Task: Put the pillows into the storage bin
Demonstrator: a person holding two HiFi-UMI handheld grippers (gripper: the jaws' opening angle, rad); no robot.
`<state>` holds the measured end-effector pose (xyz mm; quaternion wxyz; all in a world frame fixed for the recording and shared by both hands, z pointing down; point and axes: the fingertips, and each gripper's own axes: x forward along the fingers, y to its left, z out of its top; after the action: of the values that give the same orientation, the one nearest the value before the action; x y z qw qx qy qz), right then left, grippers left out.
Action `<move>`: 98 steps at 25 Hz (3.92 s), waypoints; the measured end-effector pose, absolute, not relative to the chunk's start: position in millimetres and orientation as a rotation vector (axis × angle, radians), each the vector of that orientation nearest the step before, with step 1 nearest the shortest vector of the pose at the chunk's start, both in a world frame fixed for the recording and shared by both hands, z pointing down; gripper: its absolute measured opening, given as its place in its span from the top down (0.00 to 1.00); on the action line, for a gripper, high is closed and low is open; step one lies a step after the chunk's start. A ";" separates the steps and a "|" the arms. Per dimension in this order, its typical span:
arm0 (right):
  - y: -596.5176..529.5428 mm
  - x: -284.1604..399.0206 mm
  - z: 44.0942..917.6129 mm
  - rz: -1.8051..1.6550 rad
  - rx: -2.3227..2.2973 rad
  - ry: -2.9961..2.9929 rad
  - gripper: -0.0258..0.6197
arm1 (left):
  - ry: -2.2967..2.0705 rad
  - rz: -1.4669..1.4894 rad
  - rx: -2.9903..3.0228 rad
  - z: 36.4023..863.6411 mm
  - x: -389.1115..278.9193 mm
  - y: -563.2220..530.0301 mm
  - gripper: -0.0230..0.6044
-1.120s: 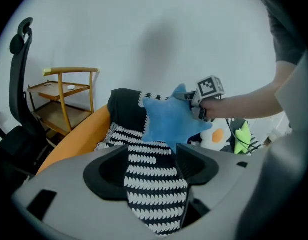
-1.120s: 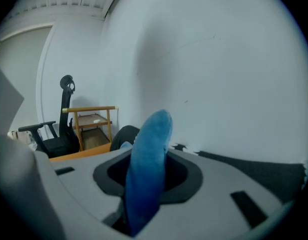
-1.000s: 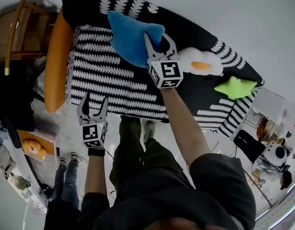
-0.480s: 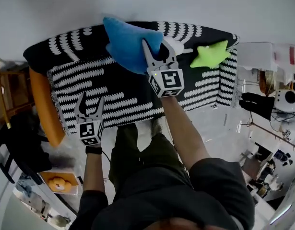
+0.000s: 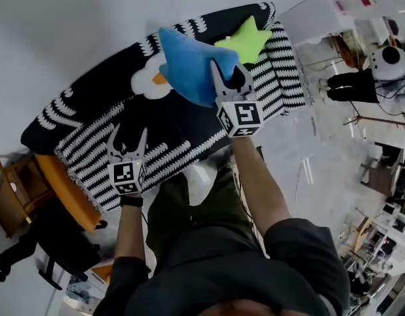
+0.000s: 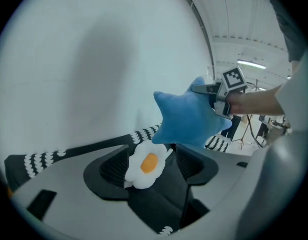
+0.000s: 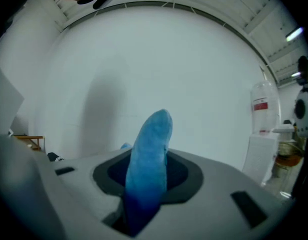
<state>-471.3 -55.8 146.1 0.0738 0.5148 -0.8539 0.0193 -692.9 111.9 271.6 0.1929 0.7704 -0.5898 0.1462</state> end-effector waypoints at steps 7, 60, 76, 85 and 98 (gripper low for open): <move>-29.4 -302.7 152.6 0.103 1.769 -2.427 0.76 | -1.572 0.482 2.300 253.6 -586.0 77.9 0.49; 281.0 301.9 666.8 0.714 2.142 -1.446 0.73 | -0.354 1.217 2.558 583.8 49.5 137.8 0.49; 301.9 244.4 774.5 1.045 1.765 -1.444 0.62 | -0.441 1.228 2.510 597.1 30.7 124.4 0.49; 300.2 266.5 738.8 1.058 1.820 -1.403 0.62 | -0.531 1.190 2.483 577.3 31.0 105.3 0.49; 182.9 329.0 563.5 0.742 2.010 -1.545 0.52 | -0.929 0.964 2.498 456.0 3.2 16.8 0.49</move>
<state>329.0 182.9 563.5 0.2475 0.7373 -0.5667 0.2721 3.2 16.8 456.0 0.1532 0.8709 -0.3240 0.3362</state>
